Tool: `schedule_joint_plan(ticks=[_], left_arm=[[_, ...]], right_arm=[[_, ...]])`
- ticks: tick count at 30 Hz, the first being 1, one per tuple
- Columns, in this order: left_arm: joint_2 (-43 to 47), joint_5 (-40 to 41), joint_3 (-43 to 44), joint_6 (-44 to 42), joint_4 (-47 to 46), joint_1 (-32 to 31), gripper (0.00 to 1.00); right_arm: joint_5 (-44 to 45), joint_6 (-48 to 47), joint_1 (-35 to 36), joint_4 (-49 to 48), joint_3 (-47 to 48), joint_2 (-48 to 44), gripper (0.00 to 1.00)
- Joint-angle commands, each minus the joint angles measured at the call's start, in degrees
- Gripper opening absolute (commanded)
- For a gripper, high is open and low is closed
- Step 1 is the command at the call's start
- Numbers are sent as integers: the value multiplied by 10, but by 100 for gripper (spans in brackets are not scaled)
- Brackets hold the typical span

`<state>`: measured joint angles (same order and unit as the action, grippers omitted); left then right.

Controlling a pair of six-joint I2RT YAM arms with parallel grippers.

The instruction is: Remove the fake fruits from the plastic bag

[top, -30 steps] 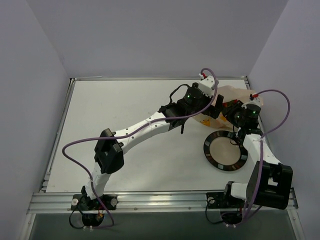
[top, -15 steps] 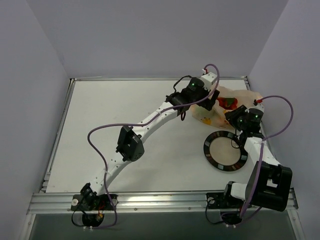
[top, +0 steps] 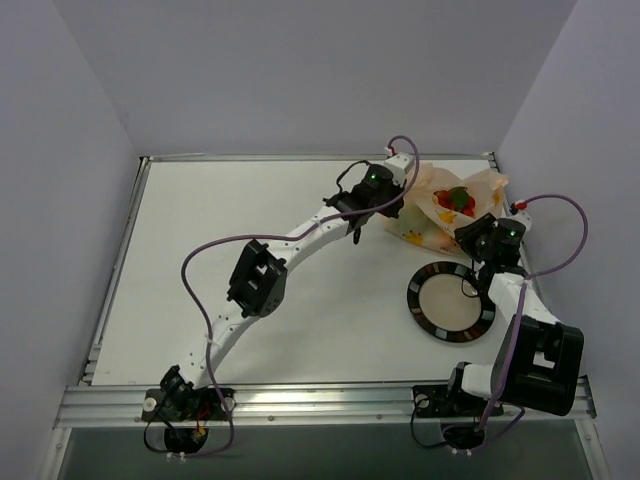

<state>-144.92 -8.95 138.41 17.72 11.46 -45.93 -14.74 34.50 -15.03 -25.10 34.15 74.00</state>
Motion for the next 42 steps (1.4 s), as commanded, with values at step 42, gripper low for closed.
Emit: schedule_joint_plan(ticks=[42], left_arm=[[327, -34, -600, 189, -348, -54, 2]], right_arm=[[-22, -133, 140, 131, 574, 431, 35]])
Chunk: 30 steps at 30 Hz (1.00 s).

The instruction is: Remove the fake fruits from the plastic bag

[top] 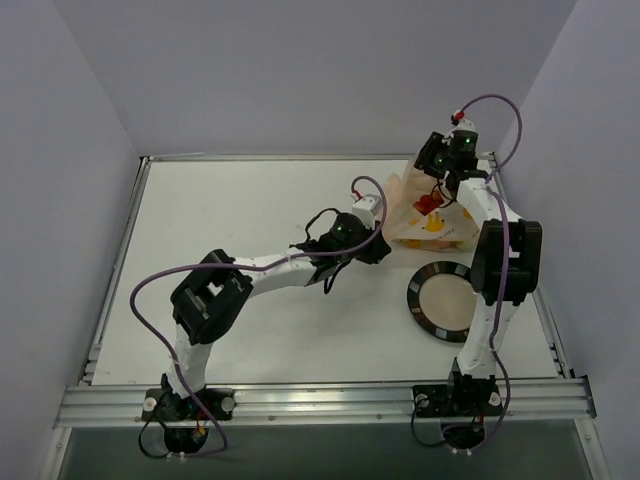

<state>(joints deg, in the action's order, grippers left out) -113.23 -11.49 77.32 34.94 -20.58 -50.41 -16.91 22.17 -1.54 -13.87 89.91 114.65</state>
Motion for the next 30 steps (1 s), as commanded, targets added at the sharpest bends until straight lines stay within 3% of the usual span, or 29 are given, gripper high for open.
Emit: schedule_joint_plan(ticks=[1, 5, 6, 7, 10, 12, 16, 21, 23, 27, 30], left_arm=[[9, -11, 11, 18, -32, -9, 2], [16, -9, 11, 14, -35, -9, 4], [28, -9, 8, 13, -34, -8, 11], [38, -7, 6, 10, -33, -9, 34], [83, 6, -1, -9, -10, -9, 73], [125, 31, -10, -25, 16, -10, 79], [193, 74, -23, -51, 70, -19, 81], [229, 109, 29, -92, 147, -54, 73], [212, 93, 65, -108, 163, -64, 72], [97, 81, 247, -148, 285, -65, 73], [3, 128, 351, -199, 369, -61, 79]], right_arm=[[0, -7, 6, 15, 4, 29, 35], [-1, -8, 7, -9, -38, 8, 35], [10, -11, 7, -12, -43, -8, 35], [17, -14, 7, -12, -47, -18, 36], [59, -27, 7, -4, -74, -65, 38], [74, -34, 7, -1, -102, -102, 41], [109, -38, 7, 10, -144, -147, 43], [123, -22, 3, 12, -199, -206, 47], [129, -7, -3, 11, -225, -223, 50], [123, 23, -38, 12, -269, -282, 52], [124, 30, -62, 14, -296, -324, 56]])
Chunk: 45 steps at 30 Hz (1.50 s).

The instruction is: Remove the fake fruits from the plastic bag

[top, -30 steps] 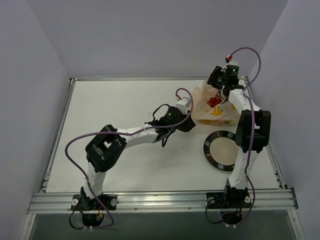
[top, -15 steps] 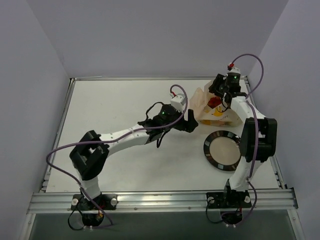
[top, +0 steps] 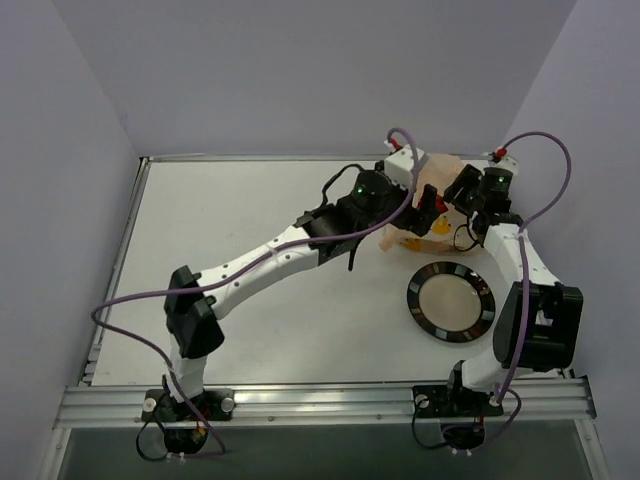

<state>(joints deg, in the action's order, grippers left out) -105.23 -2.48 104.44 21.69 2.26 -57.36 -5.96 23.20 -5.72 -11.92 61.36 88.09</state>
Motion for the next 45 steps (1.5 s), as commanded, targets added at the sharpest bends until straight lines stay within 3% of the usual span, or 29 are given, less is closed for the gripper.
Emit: schedule_joint_plan(ticks=[1, 10, 16, 22, 25, 26, 27, 32, 39, 41, 42, 44, 45], left_arm=[[-101, 45, 151, -80, 162, 12, 82], [-346, 57, 498, -125, 327, 58, 97], [-381, 46, 490, -119, 307, 86, 97], [-388, 53, 456, -106, 255, 96, 98], [-399, 45, 456, -87, 231, 101, 97], [-401, 27, 455, -80, 220, 102, 97], [-400, 17, 452, -73, 212, 103, 97], [-389, -42, 403, -20, 137, 103, 94], [-437, -70, 432, 20, 136, 115, 97], [-432, -67, 419, 20, 129, 121, 66], [-425, -70, 388, 23, 123, 124, 27], [-378, -79, 324, 34, 73, 133, 3], [-357, -82, 234, 40, 45, 136, 2]], right_arm=[[16, 22, -30, -2, -15, -65, 58], [28, 18, -48, 7, -64, -71, 78], [43, 18, -53, 8, -61, -25, 82], [94, 30, -76, -13, -85, 10, 65], [103, 33, -86, -32, -100, 23, 31], [106, 36, -88, -34, -109, 22, 14], [111, 37, -90, -38, -113, 19, 10], [111, 39, -91, -58, -130, 8, 4], [101, 40, -91, -70, -139, 11, 4], [104, 43, -93, -71, -142, 13, 4], [101, 47, -95, -75, -143, 15, 4], [86, 58, -107, -88, -145, 26, 4], [78, 62, -112, -93, -144, 32, 4]])
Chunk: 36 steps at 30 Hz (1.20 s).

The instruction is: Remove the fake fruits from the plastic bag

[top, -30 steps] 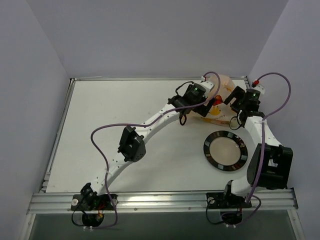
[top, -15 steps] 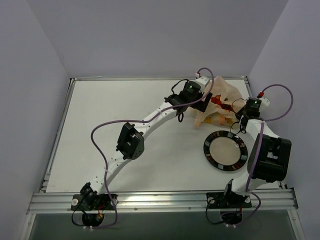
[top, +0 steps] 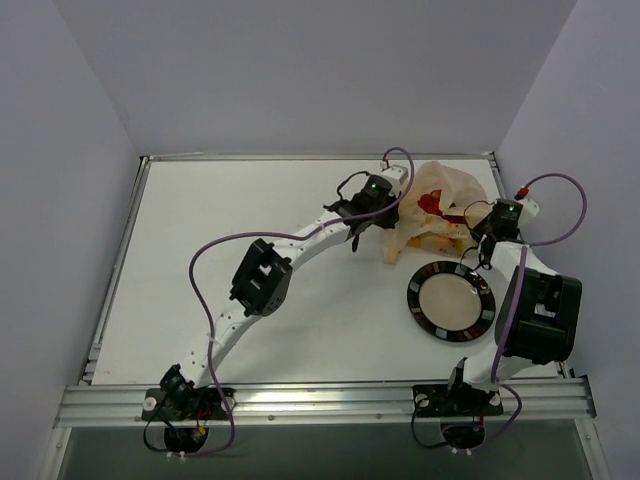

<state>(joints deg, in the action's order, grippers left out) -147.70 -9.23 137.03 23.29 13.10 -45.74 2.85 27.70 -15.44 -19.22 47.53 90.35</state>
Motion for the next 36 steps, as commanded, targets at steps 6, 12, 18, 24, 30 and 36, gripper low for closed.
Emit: schedule_joint_plan(ticks=[6, 12, 18, 24, 30, 36], left_arm=[[209, -29, -371, 75, -271, 22, 2], [246, -65, -461, 112, -360, 21, 2], [241, -105, -460, 148, -385, 16, 2], [261, -106, -475, 163, -414, 5, 2], [273, -101, -493, 161, -428, -1, 2], [288, -91, -519, 148, -432, -2, 2]], right_arm=[[-45, 25, -28, -44, 52, 84, 4], [-81, 37, -28, -60, 82, 118, 11], [-68, 38, -25, -18, 44, 6, 72], [-29, 19, 5, 44, -4, -190, 81], [21, -19, 118, 103, 9, -290, 47], [58, -70, 287, 128, 41, -201, 23]])
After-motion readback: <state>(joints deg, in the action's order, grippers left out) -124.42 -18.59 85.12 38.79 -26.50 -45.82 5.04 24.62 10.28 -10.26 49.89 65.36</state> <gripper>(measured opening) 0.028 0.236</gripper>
